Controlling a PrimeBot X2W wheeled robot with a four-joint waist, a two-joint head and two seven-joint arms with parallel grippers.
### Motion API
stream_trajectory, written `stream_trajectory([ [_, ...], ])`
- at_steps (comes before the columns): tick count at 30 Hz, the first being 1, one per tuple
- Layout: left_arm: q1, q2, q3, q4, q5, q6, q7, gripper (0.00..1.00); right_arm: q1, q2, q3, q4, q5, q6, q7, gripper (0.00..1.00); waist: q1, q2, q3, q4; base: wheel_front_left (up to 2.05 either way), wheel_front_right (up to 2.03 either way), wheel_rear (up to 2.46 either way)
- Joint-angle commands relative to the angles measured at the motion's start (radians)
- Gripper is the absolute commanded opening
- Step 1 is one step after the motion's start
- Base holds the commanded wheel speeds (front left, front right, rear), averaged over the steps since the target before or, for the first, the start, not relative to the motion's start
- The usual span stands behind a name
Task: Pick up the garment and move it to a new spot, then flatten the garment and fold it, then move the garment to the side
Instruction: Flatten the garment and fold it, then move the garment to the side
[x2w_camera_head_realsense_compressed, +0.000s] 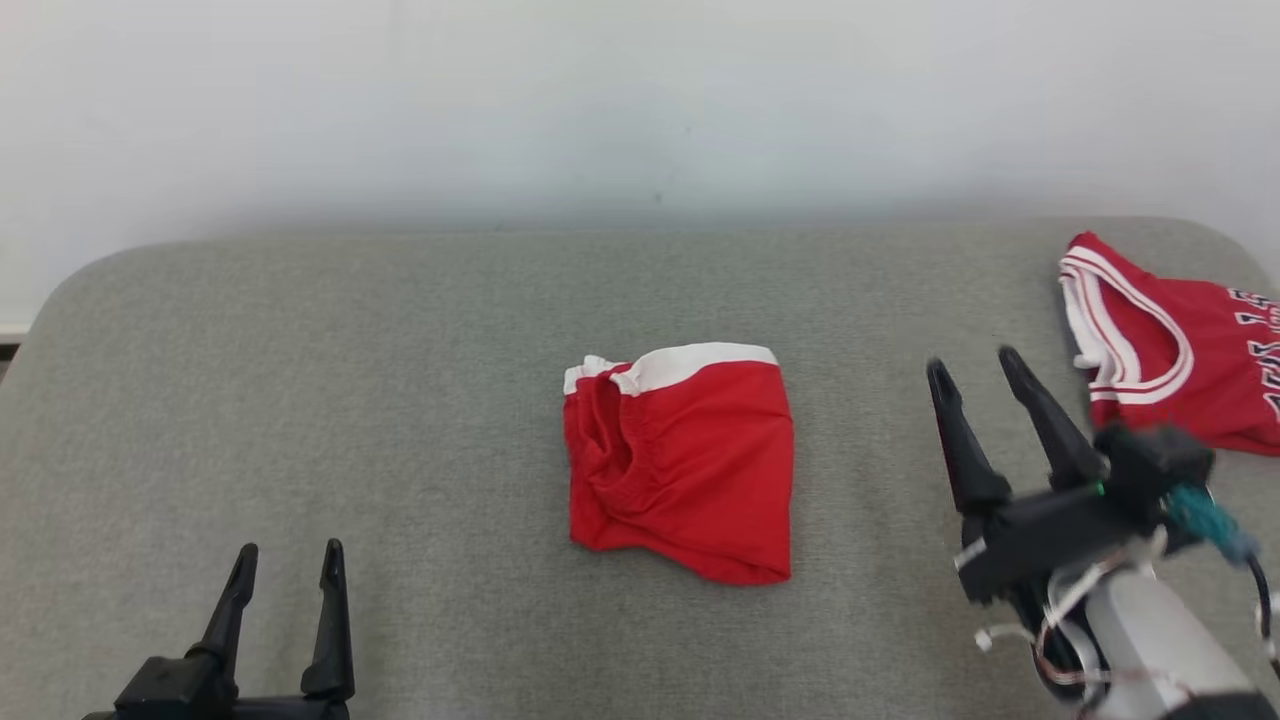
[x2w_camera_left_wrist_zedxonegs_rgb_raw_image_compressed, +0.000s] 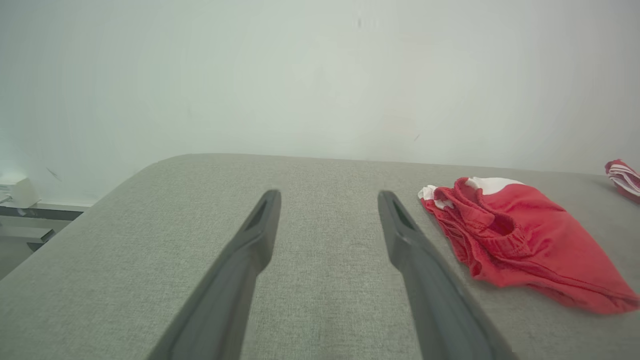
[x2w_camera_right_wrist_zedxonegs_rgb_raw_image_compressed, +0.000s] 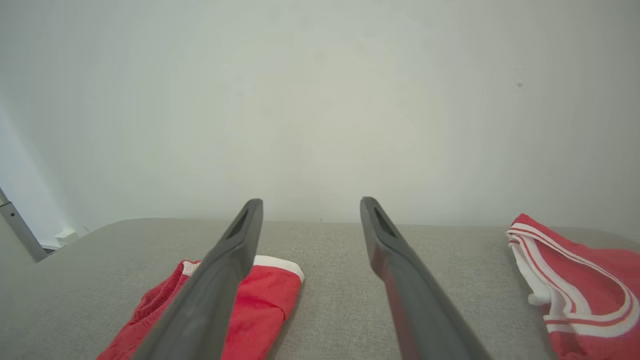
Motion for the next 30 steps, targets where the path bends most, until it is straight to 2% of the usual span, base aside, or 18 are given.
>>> stream_trajectory([
  [1,0.014,0.001,0.005,-0.009,0.005,0.003,-0.002,1.00,0.048,0.011,-0.020,-0.037,-0.026,-0.003,-0.004,1.00,0.0001,0.0000,-0.015,-0.022,0.00,0.00,0.00],
  [6,0.029,0.003,0.012,-0.016,0.010,0.003,-0.002,1.00,0.210,0.054,-0.105,-0.196,-0.110,-0.003,-0.004,1.00,0.0001,0.0000,-0.024,-0.040,0.00,0.00,0.00],
  [11,0.039,0.004,0.014,-0.015,0.012,0.001,-0.002,1.00,0.330,0.098,-0.143,-0.289,-0.174,-0.003,-0.004,1.00,0.0001,0.0000,-0.036,-0.039,0.00,0.00,0.00],
  [16,0.054,0.007,0.013,-0.011,0.006,-0.003,-0.002,1.00,0.416,0.148,-0.187,-0.327,-0.212,-0.003,-0.004,1.00,0.0001,0.0000,-0.044,-0.030,0.00,0.00,0.00],
  [30,0.072,0.023,0.007,-0.018,-0.016,-0.010,-0.002,1.00,0.548,0.224,-0.253,-0.382,-0.274,-0.003,-0.004,1.00,0.0001,0.0000,-0.051,-0.006,0.00,0.00,0.00],
])
